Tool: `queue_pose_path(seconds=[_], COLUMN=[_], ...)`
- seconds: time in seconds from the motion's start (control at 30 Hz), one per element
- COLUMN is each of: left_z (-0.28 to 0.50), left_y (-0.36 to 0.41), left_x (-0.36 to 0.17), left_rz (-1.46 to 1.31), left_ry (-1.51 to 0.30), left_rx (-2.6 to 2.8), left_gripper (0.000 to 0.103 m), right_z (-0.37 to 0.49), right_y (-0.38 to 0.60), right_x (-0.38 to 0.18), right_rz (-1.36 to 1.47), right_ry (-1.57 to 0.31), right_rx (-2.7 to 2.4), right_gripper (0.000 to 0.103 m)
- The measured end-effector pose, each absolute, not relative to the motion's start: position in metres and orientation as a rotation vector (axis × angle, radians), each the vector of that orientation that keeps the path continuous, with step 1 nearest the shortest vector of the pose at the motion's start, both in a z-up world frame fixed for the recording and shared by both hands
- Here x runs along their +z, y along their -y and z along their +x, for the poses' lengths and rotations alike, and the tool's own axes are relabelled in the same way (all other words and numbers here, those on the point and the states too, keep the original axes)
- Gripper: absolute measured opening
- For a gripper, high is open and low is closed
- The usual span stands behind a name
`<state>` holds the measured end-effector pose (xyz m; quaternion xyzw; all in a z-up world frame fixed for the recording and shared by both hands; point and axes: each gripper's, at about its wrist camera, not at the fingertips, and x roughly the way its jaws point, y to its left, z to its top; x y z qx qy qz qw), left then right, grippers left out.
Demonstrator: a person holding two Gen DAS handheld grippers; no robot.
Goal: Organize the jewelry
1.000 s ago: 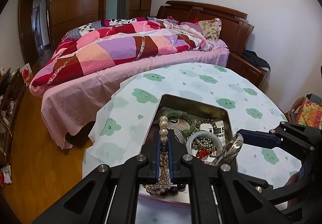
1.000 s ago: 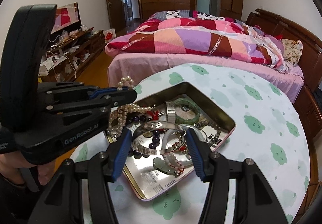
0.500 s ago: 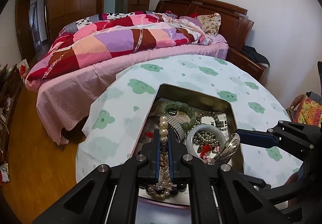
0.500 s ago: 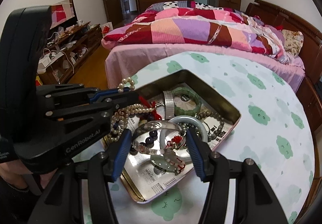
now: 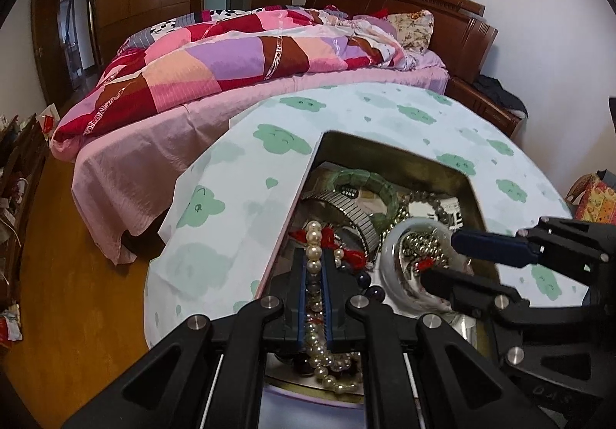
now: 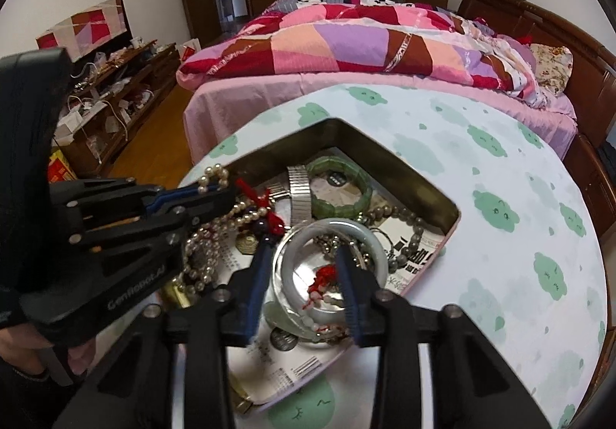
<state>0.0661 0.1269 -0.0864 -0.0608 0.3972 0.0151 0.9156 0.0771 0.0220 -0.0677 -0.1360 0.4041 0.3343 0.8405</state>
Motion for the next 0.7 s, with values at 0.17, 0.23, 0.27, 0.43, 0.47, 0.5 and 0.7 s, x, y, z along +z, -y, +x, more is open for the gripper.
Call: queue_pose_path(seconds=[0.17, 0.23, 0.27, 0.43, 0.47, 0.5, 0.7], left_z=[0.066, 0.065, 0.064, 0.059, 0.058, 0.058, 0.042], left_y=[-0.126, -0.125, -0.123, -0.119, -0.118, -0.118, -0.112], left_x=[-0.086, -0.084, -0.083, -0.076, -0.075, -0.074, -0.044], left_rz=[-0.116, -0.106, -0.101, -0.102, -0.107, -0.106, -0.051], left_ry=[-0.817, -0.818, -0.816, -0.801, -0.801, -0.801, -0.706], left_rx=[0.043, 0.059, 0.06, 0.048, 0.041, 0.04, 0.138], left_gripper=[0.007, 0.009, 0.013, 0.036, 0.04, 0.041, 0.065], right_z=[0.079, 0.078, 0.078, 0.077, 0.077, 0.078, 0.067], right_y=[-0.019, -0.017, -0.015, -0.008, -0.005, -0.004, 0.017], right_x=[-0.073, -0.071, -0.07, -0.062, -0.061, -0.06, -0.042], right_rz=[-0.275, -0.266, -0.26, -0.253, -0.252, -0.252, -0.252], right_ry=[-0.865, -0.857, -0.854, -0.826, -0.823, -0.823, -0.776], right_rx=[0.708, 0.707, 0.71, 0.682, 0.674, 0.669, 0.608], right_gripper=[0.041, 0.05, 0.054, 0.065, 0.069, 0.071, 0.077])
